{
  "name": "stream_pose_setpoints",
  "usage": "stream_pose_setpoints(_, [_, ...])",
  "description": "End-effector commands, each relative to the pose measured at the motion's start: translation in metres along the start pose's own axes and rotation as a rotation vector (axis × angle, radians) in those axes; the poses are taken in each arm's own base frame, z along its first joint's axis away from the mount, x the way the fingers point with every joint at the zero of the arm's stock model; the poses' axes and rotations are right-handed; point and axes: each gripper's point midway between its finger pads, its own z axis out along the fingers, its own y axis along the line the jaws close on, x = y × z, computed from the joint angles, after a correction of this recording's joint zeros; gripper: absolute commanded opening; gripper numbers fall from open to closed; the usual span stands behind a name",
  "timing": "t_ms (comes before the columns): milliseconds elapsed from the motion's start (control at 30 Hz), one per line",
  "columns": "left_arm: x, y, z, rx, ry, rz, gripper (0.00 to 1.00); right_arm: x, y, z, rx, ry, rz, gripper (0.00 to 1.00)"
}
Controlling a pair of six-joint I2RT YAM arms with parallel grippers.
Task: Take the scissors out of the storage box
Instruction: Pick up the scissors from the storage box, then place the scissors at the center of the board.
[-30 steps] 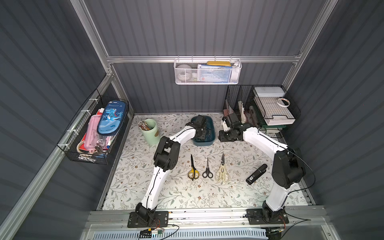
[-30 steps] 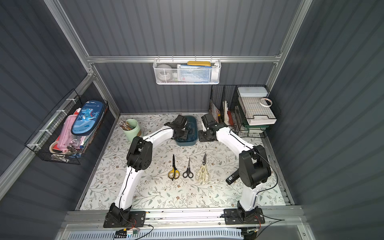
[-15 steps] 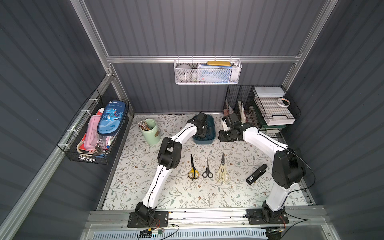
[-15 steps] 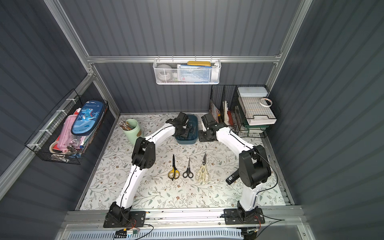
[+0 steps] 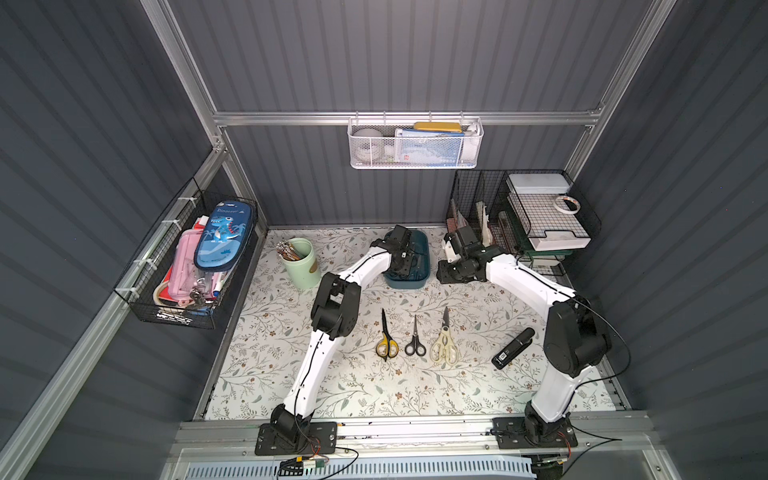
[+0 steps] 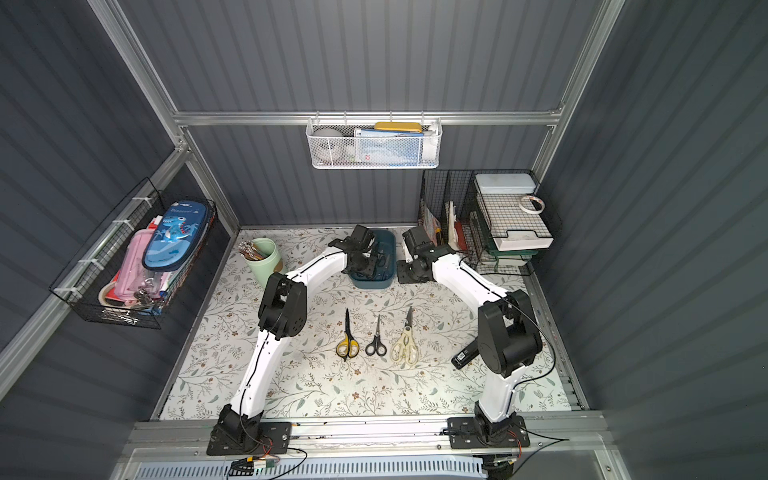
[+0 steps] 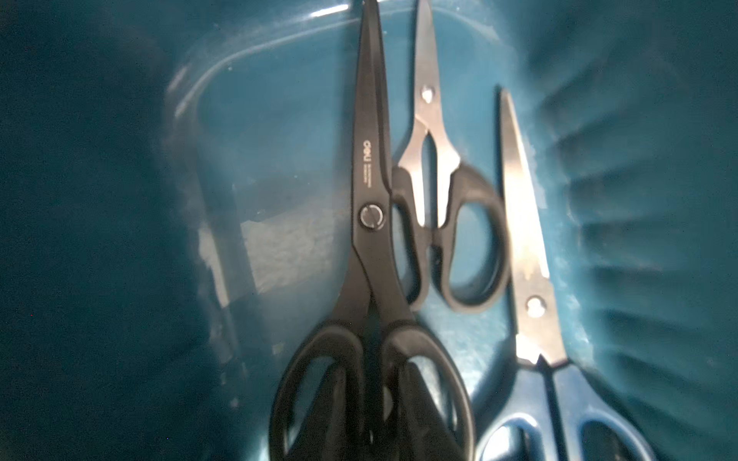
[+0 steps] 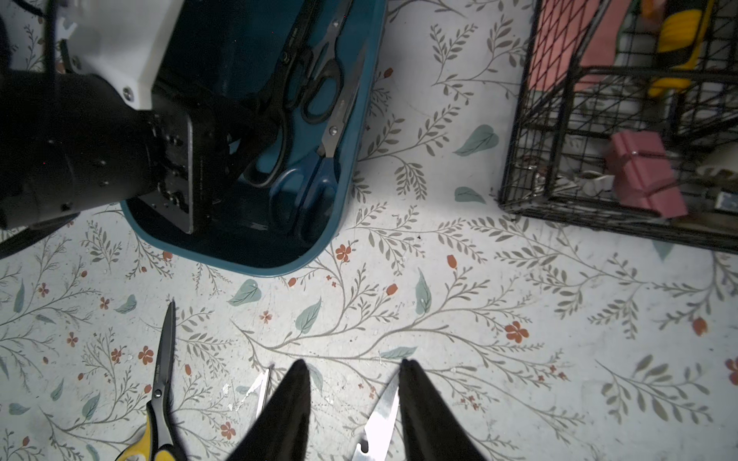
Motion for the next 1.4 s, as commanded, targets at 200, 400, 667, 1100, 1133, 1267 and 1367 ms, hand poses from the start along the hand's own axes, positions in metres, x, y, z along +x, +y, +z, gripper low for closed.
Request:
stream_pose_setpoints(200, [-0.067,-0.011,-0.089,0.062,-0.235,-0.028,0.12,-0.006,0.001,-0.003,-0.006,-0.015,0.008,0.41])
stream_pose_setpoints(400, [-0.080,-0.014,-0.124,0.075,-0.288,-0.028,0.12,-0.006,0.002,-0.004,-0.011,-0.016,0.011,0.41])
stream_pose_setpoints(667, [-0.066,-0.001,-0.189,0.024,-0.319,-0.048,0.12,-0.008,0.004,-0.005,-0.018,-0.014,0.005,0.41])
stream_pose_setpoints(1100, [0.066,0.027,-0.241,-0.030,-0.223,-0.128,0.13,-0.012,0.023,-0.005,-0.050,-0.008,-0.021,0.41])
stream_pose_setpoints(1133, [0.075,0.028,-0.243,-0.031,-0.218,-0.133,0.13,-0.011,0.026,-0.004,-0.053,-0.006,-0.025,0.41])
stream_pose_setpoints(1267, [0.112,0.036,-0.243,-0.046,-0.187,-0.182,0.13,-0.011,0.037,-0.003,-0.062,0.002,-0.047,0.41])
stream_pose_setpoints(1367, [0.142,0.040,-0.240,-0.053,-0.151,-0.218,0.13,-0.010,0.043,-0.003,-0.070,0.006,-0.057,0.41])
